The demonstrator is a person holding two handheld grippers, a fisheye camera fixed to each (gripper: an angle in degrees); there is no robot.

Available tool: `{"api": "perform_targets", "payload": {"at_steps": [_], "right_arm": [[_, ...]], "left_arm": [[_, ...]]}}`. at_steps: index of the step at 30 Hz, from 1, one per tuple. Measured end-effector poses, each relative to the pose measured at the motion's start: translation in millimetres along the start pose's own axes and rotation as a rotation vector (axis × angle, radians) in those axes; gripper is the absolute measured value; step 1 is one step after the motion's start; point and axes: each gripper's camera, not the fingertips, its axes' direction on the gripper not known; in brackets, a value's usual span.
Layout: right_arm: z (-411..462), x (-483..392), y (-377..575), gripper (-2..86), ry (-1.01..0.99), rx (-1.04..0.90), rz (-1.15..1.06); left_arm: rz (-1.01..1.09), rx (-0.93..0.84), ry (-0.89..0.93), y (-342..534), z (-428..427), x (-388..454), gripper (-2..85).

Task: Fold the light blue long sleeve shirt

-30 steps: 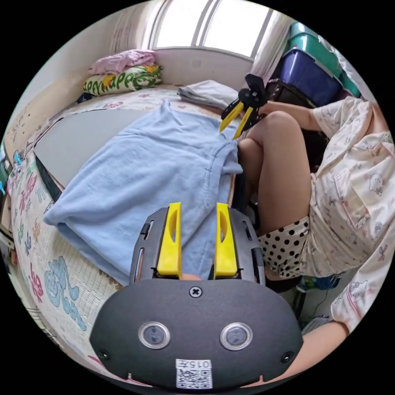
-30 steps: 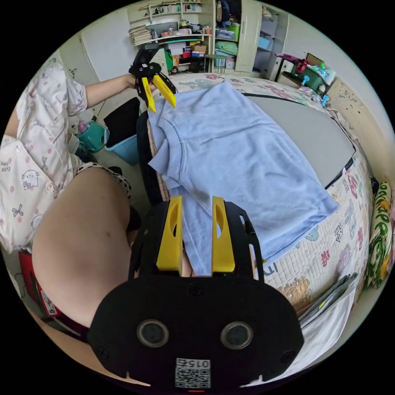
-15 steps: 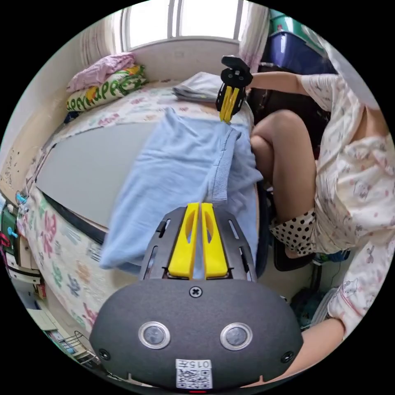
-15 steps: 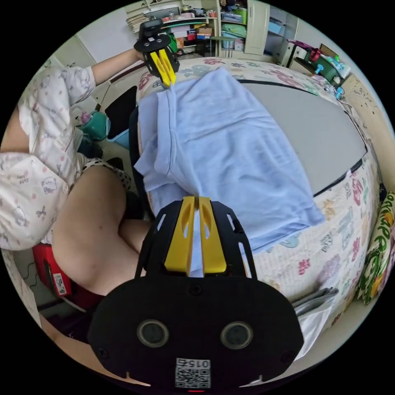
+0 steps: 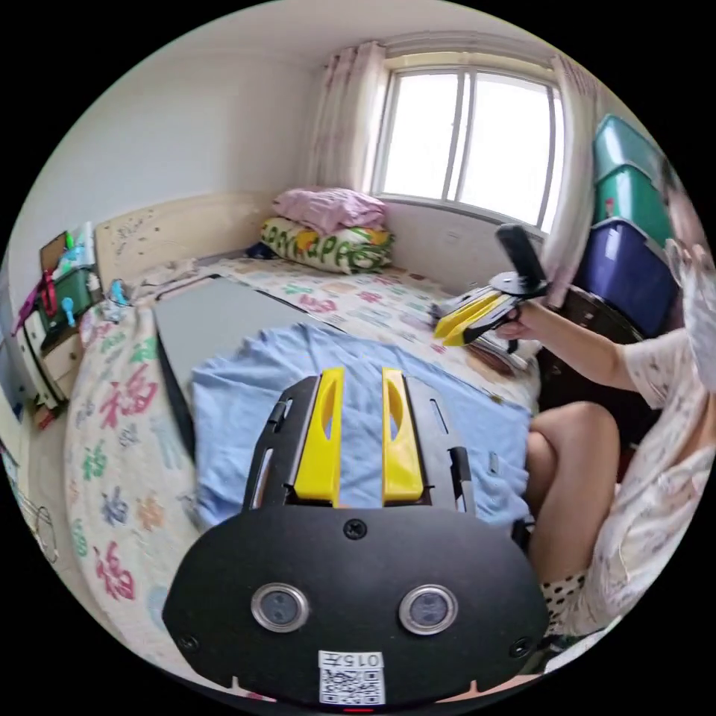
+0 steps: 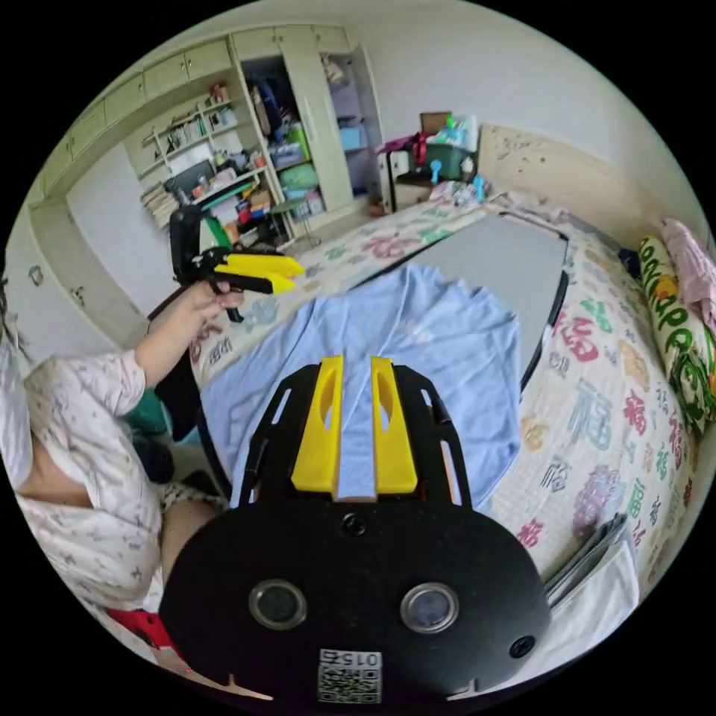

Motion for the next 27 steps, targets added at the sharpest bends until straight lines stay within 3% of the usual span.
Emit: {"api": "perform_targets", "payload": {"at_steps": [5, 9, 13, 17, 23, 27], "right_arm": [[60, -14, 83, 9.2, -0.183, -0.231, 0.073], [57, -25, 80, 9.8, -0.209, -0.354, 0.011], [56, -22, 56, 8.7, -0.377, -0.444, 0.008], [23, -13, 39, 8.5, -0.262, -0.439, 0.023], [-29, 20, 6, 8.1, -0.288, -0.404, 0.101], [-98, 13, -66, 7.9, -0.306, -0.233, 0.080]], "left_arm": [[-0.092, -0.011, 0.120, 113, 1, 64, 8.4], [-0.094, -0.029, 0.137, 149, -1, 104, 9.6], [-0.094, -0.080, 0.120, 174, 6, 136, 11.1], [-0.103, -0.098, 0.055, 191, 6, 156, 12.3], [0.042, -0.188, -0.048, 200, 16, 197, 12.3], [0.127, -0.244, -0.142, 201, 30, 217, 11.8]]}}
